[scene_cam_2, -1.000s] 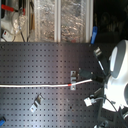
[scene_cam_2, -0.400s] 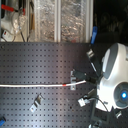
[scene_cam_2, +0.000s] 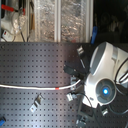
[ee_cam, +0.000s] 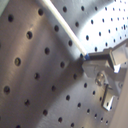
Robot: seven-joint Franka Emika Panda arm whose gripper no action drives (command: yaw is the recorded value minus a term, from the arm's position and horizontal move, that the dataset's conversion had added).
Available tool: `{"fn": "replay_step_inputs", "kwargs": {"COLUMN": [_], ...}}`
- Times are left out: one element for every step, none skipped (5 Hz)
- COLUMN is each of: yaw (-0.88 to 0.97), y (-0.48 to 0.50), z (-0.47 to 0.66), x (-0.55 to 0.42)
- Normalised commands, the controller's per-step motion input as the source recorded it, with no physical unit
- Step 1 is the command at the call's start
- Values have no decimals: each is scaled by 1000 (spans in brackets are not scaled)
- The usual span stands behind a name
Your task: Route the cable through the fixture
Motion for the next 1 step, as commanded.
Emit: {"fn": "replay_step_inputs", "kwargs": {"yaw": [217], "y": [237], "z": [-16], "x": [571]}}
